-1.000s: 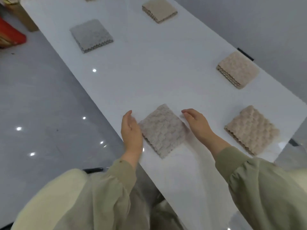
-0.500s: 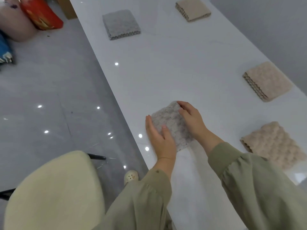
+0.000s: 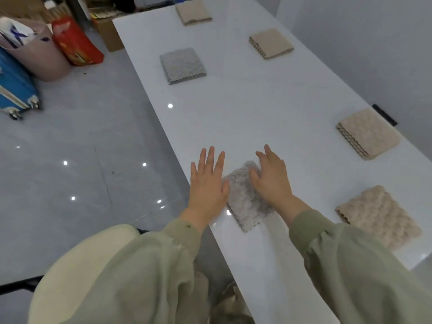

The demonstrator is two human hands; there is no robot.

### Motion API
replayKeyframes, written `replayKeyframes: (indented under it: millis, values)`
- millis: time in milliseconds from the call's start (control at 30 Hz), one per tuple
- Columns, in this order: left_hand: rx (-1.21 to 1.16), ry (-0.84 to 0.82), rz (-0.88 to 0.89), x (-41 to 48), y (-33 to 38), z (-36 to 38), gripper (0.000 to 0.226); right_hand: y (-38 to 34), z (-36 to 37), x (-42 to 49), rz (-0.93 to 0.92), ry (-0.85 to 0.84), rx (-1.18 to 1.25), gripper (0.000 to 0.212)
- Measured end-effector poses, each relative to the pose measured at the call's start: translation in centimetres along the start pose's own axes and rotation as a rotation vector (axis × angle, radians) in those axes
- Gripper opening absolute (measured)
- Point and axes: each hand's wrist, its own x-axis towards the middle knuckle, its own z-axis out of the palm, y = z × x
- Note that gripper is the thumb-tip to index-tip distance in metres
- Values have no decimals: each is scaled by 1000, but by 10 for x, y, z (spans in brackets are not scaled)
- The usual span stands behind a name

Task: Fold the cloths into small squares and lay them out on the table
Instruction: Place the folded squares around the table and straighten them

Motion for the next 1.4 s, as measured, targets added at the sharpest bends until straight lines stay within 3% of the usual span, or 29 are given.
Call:
replayKeyframes:
  millis: [200,433,600,833,1200,1400]
  values:
    - [338,-76,201,73,-47,-52,66,-60,4,50,49,64,-181,54]
    - [438,-141,484,173,-116,-109,73,-138,17,127,230,123,-181,59]
    - [456,-141,505,223,-162,-141,74,-178,22,172,301,153,-146,62]
    - [370,-200,496,299,-190,-137,73,-184,23,247,389,224,-63,63]
    - [173,-320,566,435,-196,-98,73,-170,49,363,455,182,204,64]
    - [-118,-441,519,469,-223,-96,69,-183,58,375,565,227,413,60]
